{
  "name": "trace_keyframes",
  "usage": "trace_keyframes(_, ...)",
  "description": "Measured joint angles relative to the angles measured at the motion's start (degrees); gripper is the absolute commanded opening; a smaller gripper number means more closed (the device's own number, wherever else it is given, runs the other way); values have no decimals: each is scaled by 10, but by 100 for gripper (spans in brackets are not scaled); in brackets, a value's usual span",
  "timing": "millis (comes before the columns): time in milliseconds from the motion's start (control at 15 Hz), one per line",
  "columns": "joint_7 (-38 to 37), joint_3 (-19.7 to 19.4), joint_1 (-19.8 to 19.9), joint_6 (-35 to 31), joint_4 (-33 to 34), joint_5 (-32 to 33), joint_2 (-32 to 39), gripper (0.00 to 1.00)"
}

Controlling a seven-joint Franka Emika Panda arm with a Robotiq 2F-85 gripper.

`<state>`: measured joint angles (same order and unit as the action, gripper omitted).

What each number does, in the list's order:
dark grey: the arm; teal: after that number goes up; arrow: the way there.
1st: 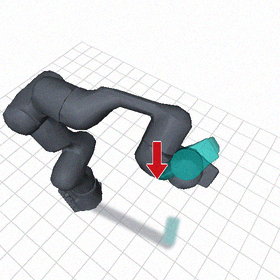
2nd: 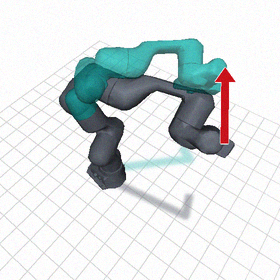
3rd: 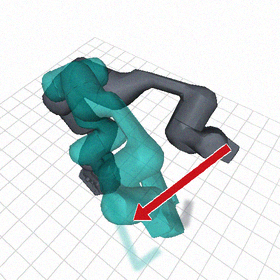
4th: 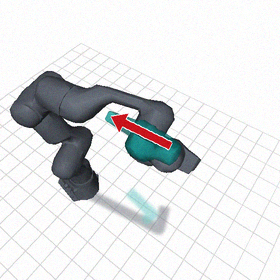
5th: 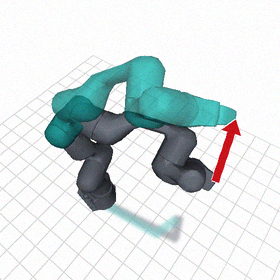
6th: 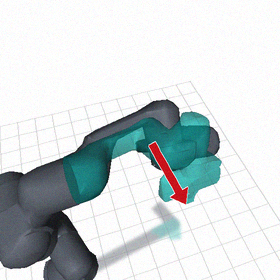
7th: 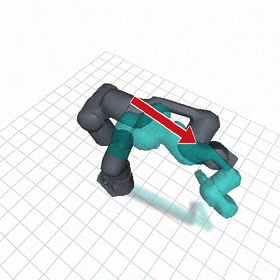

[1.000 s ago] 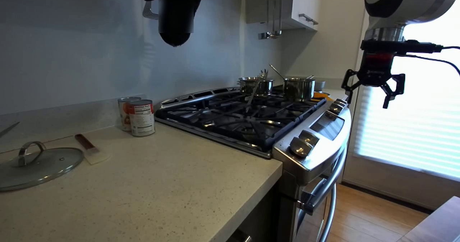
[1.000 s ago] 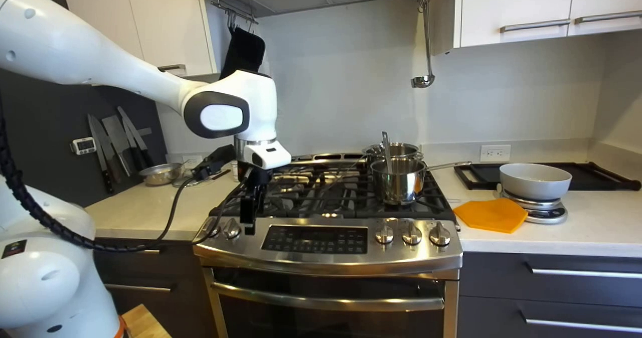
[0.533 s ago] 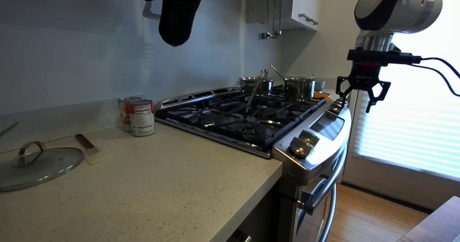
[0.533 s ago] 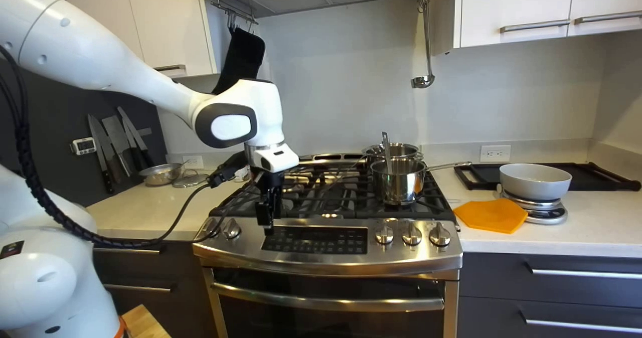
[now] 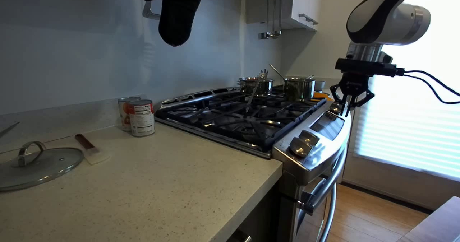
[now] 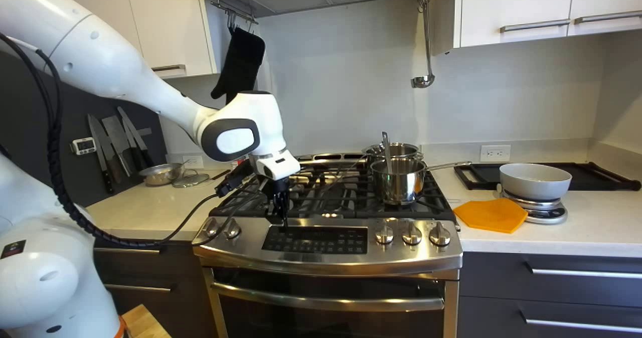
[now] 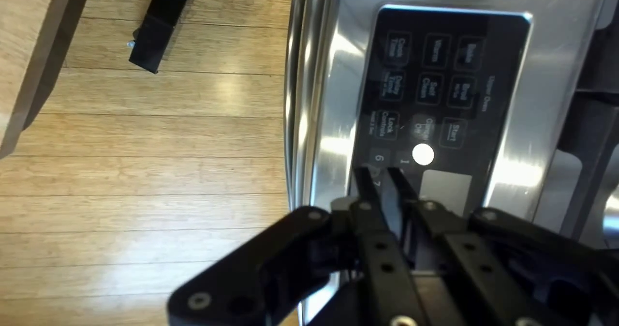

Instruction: Push the third bottom button from left on the stoves button display

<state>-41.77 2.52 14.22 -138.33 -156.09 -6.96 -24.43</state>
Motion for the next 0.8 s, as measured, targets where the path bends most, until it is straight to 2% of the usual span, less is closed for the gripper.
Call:
trace_keyframes(333,-21,13,-24,-43,-14,-3,6,0)
trace_keyframes(800,-41,11,-36,-51,-14,-20,33,0)
